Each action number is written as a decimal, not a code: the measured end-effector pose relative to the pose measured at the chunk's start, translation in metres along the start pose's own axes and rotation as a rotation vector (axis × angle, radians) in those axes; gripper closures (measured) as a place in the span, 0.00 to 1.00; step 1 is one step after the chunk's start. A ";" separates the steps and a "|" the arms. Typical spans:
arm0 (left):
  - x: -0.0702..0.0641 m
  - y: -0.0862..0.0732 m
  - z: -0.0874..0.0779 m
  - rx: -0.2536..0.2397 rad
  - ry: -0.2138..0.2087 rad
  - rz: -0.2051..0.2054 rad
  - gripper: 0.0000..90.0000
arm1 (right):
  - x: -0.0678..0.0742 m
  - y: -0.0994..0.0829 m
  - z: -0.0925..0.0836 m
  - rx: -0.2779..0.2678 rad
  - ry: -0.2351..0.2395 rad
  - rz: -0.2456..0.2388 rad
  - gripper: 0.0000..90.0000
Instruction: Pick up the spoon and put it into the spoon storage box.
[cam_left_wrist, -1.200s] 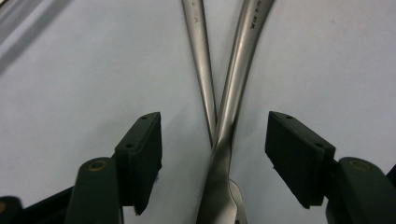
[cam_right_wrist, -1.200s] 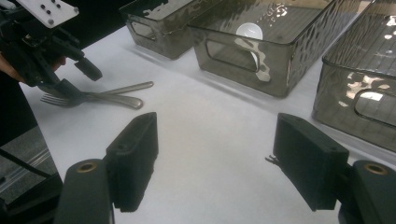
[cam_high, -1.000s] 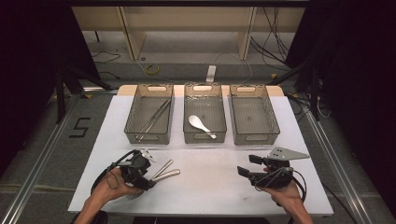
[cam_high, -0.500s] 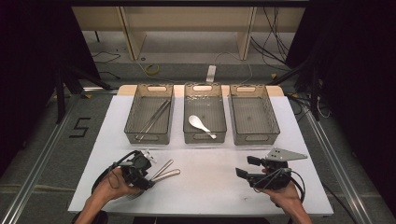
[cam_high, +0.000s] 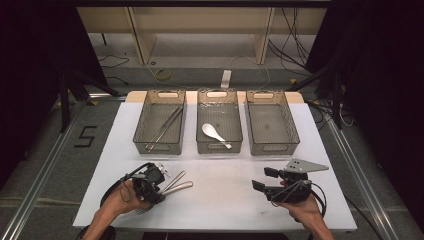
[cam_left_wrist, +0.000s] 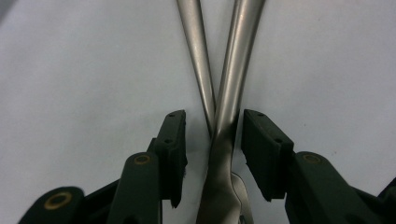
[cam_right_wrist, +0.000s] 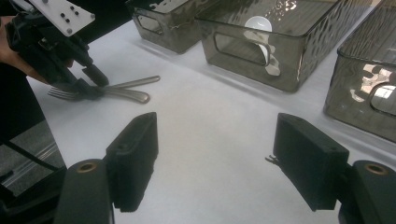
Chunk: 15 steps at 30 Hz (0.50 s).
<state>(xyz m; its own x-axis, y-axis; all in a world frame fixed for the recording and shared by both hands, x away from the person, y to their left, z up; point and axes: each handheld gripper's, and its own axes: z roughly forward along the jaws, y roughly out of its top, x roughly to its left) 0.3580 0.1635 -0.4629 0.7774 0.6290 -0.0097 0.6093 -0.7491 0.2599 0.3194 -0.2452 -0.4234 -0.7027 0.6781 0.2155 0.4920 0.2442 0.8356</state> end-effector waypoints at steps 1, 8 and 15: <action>0.000 0.000 0.000 0.002 -0.001 0.000 0.69 | 0.000 0.000 0.000 0.000 -0.001 0.000 0.35; -0.002 0.003 0.000 0.005 -0.006 0.015 0.80 | 0.000 0.000 0.000 0.003 -0.001 -0.002 0.35; 0.000 0.002 -0.001 0.003 -0.005 0.040 0.88 | -0.001 0.000 0.001 0.010 -0.001 0.001 0.35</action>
<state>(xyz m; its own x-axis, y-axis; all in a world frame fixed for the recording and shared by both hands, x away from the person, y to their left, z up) 0.3595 0.1622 -0.4618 0.8020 0.5974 -0.0037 0.5780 -0.7744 0.2572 0.3206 -0.2450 -0.4242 -0.7022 0.6786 0.2156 0.4975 0.2508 0.8304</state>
